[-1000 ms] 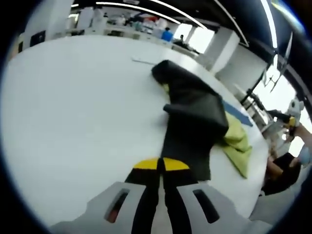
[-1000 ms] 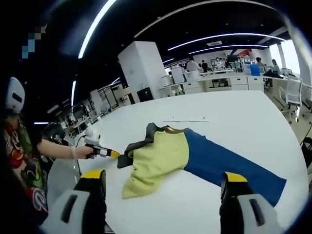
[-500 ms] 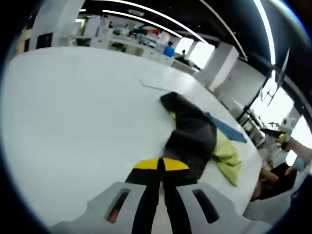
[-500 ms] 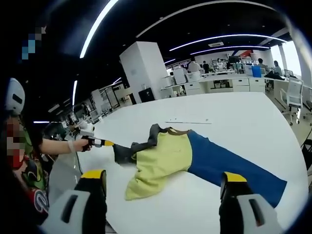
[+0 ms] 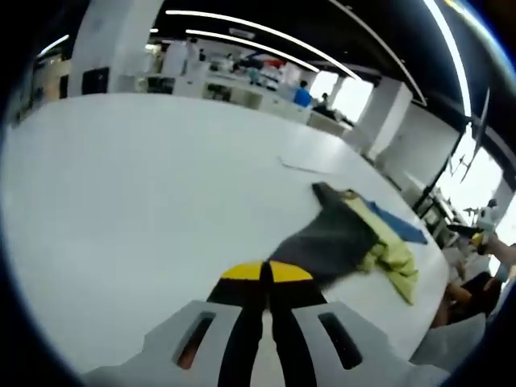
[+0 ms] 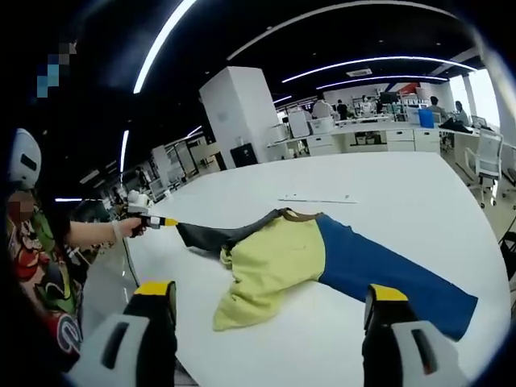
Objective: Fold the garment on the visible template until the final outline fits inside the template.
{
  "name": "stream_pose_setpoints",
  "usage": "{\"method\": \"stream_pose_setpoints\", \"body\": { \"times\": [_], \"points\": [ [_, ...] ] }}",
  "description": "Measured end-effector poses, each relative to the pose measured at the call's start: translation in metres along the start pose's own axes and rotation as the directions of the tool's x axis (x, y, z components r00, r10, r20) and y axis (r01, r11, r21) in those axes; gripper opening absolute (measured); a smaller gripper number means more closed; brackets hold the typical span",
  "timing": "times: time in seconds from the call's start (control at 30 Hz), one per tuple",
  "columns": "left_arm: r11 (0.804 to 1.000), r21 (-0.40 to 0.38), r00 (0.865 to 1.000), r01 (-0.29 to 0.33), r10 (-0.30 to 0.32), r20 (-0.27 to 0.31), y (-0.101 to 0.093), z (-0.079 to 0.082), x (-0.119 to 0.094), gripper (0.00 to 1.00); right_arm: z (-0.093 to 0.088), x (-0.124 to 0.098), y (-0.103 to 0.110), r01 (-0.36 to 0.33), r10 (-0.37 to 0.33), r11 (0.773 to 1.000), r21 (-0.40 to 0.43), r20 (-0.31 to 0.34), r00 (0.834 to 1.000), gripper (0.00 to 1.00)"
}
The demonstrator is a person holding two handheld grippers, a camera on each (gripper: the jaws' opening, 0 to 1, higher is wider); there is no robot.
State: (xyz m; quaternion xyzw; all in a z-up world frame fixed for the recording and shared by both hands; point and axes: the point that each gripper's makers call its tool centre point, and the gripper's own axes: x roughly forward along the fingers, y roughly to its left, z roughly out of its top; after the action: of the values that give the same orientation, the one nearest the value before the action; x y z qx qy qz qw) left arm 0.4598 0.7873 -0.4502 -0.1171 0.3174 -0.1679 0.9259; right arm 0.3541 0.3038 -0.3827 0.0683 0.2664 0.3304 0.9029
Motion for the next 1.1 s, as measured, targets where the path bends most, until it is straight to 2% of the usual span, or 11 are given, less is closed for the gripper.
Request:
{"method": "stream_pose_setpoints", "body": {
  "times": [0.13, 0.53, 0.63, 0.93, 1.1],
  "points": [
    [1.0, -0.007, 1.0, -0.018, 0.018, 0.002, 0.018, 0.006, -0.004, 0.0, 0.0, 0.006, 0.005, 0.003, -0.003, 1.0, 0.001, 0.003, 1.0, 0.98],
    [0.998, 0.018, 0.998, -0.062, 0.062, -0.011, 0.064, 0.028, 0.0, 0.0, -0.004, 0.02, 0.014, 0.016, -0.015, 1.0, 0.016, -0.018, 1.0, 0.97],
    [0.997, 0.019, 0.997, -0.076, 0.076, -0.021, 0.086, 0.03, 0.0, 0.0, -0.005, 0.021, 0.017, 0.024, -0.024, 1.0, 0.013, -0.026, 0.999, 0.97],
    [0.993, 0.006, 0.99, -0.118, 0.118, -0.076, 0.128, 0.024, 0.006, 0.0, -0.007, 0.027, 0.021, 0.042, -0.041, 0.999, 0.019, -0.045, 0.998, 0.97],
    [0.991, -0.007, 0.984, -0.131, 0.129, -0.126, 0.145, 0.015, 0.011, 0.0, -0.007, 0.031, 0.026, 0.044, -0.043, 0.999, 0.017, -0.055, 0.998, 0.97]
  ]
}}
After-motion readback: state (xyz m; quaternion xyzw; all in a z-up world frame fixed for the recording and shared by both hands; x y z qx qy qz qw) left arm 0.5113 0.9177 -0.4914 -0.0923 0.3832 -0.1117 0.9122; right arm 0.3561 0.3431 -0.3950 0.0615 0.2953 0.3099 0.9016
